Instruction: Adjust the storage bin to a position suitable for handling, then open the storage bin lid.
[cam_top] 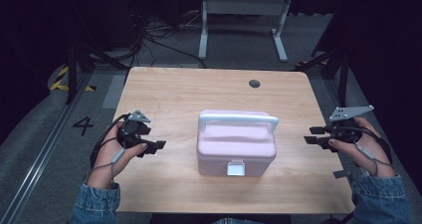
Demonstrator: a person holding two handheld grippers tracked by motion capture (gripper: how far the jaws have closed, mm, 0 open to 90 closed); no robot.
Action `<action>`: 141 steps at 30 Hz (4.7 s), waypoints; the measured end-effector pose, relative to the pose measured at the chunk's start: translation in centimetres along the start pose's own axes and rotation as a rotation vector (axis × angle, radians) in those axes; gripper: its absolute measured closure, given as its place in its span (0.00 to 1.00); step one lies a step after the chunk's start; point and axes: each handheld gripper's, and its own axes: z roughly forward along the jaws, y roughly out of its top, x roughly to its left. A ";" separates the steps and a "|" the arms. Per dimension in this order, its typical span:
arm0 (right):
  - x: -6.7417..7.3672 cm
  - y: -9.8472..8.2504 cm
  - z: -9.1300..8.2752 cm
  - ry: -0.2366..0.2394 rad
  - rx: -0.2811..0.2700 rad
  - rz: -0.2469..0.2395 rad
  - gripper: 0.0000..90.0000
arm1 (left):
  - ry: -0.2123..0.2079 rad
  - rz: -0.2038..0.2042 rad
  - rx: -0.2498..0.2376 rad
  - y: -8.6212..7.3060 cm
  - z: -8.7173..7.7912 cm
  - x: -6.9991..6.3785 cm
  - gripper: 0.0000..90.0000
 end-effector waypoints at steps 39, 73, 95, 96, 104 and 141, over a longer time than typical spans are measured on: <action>1.3 -1.8 -0.2 -0.012 0.013 0.033 0.59 | -0.195 0.107 -0.294 5.8 0.2 -5.3 0.33; 1.6 -2.2 -0.2 -0.005 0.003 0.043 0.57 | -0.185 0.185 -0.405 7.6 2.8 -8.3 0.77; 1.9 -2.3 -0.1 0.000 0.004 0.043 0.58 | -0.223 0.153 -0.403 8.5 2.8 -7.4 0.79; 1.9 -2.3 -0.1 0.000 0.004 0.043 0.58 | -0.223 0.153 -0.403 8.5 2.8 -7.4 0.79; 2.0 -2.0 -0.3 0.002 -0.026 0.038 0.59 | -0.231 0.126 -0.409 9.6 2.5 -6.8 0.79; 5.4 0.9 -2.0 0.055 -0.212 -0.057 0.66 | -0.311 0.011 -0.435 13.5 3.2 -3.7 0.78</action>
